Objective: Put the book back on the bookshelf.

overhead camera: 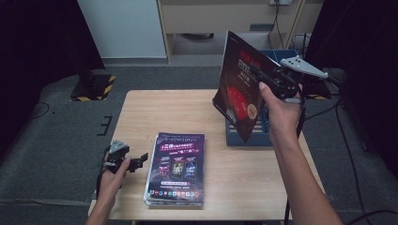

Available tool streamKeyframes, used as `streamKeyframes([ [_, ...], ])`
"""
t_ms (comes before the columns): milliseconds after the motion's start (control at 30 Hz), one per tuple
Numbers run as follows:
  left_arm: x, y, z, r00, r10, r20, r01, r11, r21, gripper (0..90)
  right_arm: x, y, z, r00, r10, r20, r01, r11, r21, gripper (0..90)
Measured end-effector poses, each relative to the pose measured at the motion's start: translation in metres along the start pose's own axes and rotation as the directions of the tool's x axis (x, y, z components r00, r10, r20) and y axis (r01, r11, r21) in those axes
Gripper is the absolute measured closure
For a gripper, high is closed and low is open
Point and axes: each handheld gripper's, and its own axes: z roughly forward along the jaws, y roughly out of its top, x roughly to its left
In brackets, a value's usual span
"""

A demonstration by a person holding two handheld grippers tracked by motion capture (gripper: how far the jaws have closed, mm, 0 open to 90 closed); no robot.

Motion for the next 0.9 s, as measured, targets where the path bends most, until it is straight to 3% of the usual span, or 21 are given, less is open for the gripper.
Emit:
streamKeyframes([
  [433,0.0,0.0,0.0,1.0,0.001,0.002,-0.001,1.0,0.004,6.3,-0.02,0.003,-0.015,0.998,-0.016,0.061,0.015,1.0,0.013,87.0],
  [667,0.0,0.0,0.001,1.0,0.002,0.006,-0.002,1.0,0.003,6.6,-0.026,0.0,-0.013,0.9924,-0.055,0.11,0.051,0.998,0.041,87.0],
  [900,-0.001,0.0,0.0,0.9999,0.011,0.009,-0.011,0.9999,0.005,6.6,-0.034,-0.004,-0.004,0.9878,-0.056,0.146,0.049,0.998,0.049,86.9],
])
